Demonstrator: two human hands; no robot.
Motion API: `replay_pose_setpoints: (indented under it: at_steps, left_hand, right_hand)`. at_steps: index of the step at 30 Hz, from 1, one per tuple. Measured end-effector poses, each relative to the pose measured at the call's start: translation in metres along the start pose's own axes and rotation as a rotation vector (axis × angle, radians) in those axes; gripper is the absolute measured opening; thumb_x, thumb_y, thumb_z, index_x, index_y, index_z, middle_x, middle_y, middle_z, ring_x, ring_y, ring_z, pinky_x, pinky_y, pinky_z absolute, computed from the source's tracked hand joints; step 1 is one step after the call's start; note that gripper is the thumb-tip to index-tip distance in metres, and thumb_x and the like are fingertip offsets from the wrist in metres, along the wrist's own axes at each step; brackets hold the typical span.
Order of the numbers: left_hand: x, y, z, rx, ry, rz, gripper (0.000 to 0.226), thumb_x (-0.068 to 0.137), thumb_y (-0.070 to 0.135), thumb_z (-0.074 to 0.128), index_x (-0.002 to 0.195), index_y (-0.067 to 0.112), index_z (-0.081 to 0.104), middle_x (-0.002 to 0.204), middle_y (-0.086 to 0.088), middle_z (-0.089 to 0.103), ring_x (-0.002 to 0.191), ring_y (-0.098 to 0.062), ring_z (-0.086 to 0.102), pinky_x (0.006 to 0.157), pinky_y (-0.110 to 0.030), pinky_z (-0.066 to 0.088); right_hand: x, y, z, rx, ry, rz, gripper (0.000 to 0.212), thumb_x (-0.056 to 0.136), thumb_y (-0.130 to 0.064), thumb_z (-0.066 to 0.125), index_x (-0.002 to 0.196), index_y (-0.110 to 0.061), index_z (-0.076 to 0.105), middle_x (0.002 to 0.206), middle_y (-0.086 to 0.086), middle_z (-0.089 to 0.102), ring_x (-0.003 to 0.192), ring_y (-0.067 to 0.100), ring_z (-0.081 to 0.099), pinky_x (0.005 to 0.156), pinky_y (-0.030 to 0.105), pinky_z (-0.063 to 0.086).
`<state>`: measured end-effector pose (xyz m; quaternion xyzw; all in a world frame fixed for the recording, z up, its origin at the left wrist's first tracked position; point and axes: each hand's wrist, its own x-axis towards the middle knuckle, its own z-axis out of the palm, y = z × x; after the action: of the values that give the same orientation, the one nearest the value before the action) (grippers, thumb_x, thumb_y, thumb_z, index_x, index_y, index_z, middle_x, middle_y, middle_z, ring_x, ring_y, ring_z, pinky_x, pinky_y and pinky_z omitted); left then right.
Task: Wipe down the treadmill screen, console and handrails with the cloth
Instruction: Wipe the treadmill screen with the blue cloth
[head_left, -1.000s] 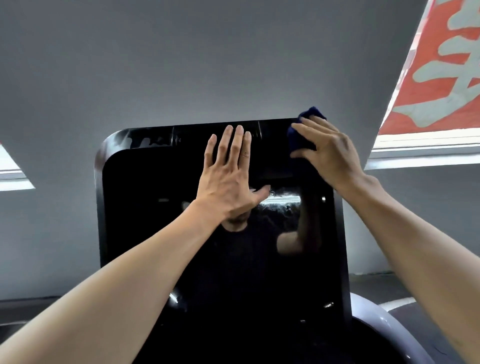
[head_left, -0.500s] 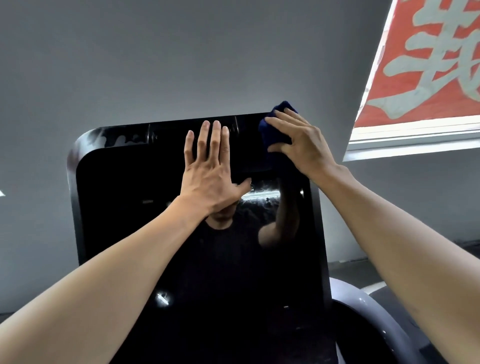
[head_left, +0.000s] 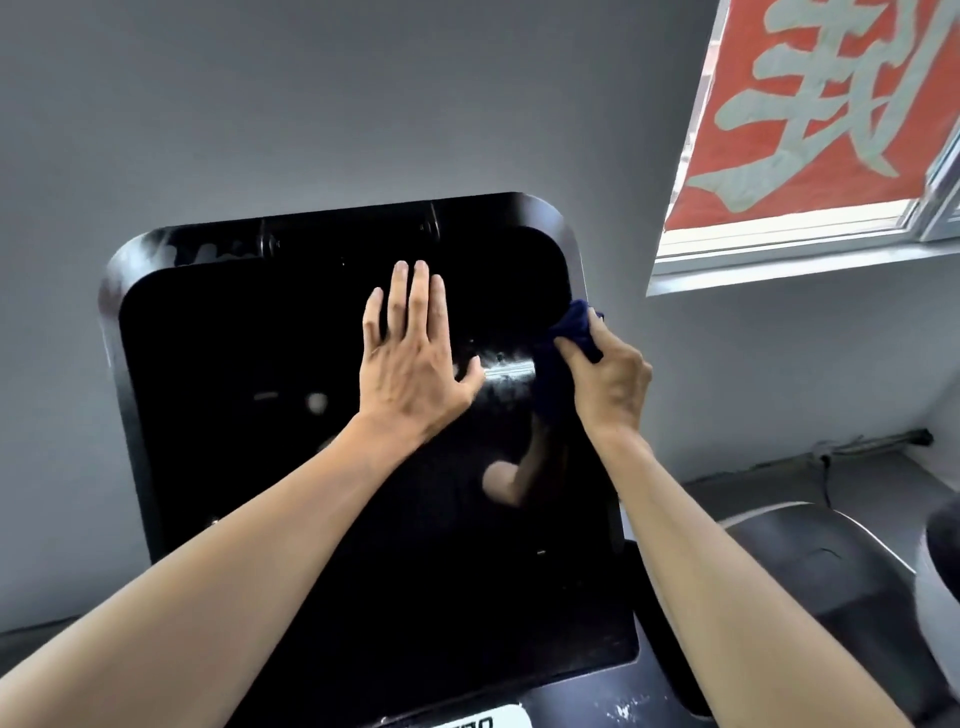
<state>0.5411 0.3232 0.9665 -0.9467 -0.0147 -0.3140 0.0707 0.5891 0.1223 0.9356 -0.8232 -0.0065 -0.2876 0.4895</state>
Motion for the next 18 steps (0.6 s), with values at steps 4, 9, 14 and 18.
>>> replay_pose_setpoints:
  at_steps: [4,9,14,18]
  left_hand:
    - [-0.032,0.010,0.003,-0.013,-0.045,0.046,0.095,0.086,0.060,0.044,0.156,-0.001,0.025,0.166,-0.017,0.019,0.156,-0.031,0.009,0.124,-0.050,0.012]
    - [-0.070,0.020,0.004,-0.034,-0.095,0.118,0.088,0.087,0.056,0.045,0.153,-0.001,0.032,0.164,-0.015,0.026,0.155,-0.028,0.015,0.122,-0.045,0.020]
    - [-0.107,0.014,0.007,-0.099,-0.117,0.076,0.087,0.090,0.053,0.041,0.154,-0.004,0.030,0.163,-0.018,0.029,0.155,-0.026,0.020,0.121,-0.038,0.028]
    - [-0.128,-0.001,0.004,-0.090,-0.145,0.048,0.083,0.093,0.051,0.037,0.155,-0.004,0.027,0.164,-0.018,0.026,0.156,-0.024,0.016,0.124,-0.036,0.024]
  right_hand:
    - [-0.033,0.020,-0.011,-0.019,-0.011,0.032,0.051,0.085,-0.030,0.079,0.134,-0.026,0.063,0.116,0.006,0.073,0.107,0.024,0.068,0.097,0.021,0.042]
    - [-0.067,0.040,-0.028,-0.142,-0.096,0.074,0.047,0.086,-0.028,0.077,0.132,-0.025,0.065,0.103,0.009,0.076,0.096,0.027,0.070,0.090,0.029,0.048]
    - [-0.087,0.029,-0.043,-0.101,-0.053,-0.062,0.037,0.091,-0.022,0.072,0.128,-0.025,0.068,0.107,0.001,0.076,0.099,0.019,0.070,0.086,0.013,0.044]
    - [-0.044,-0.009,0.006,0.002,0.005,-0.388,0.047,0.093,-0.012,0.068,0.139,-0.010,0.058,0.142,0.006,0.058,0.138,0.019,0.047,0.116,0.033,0.037]
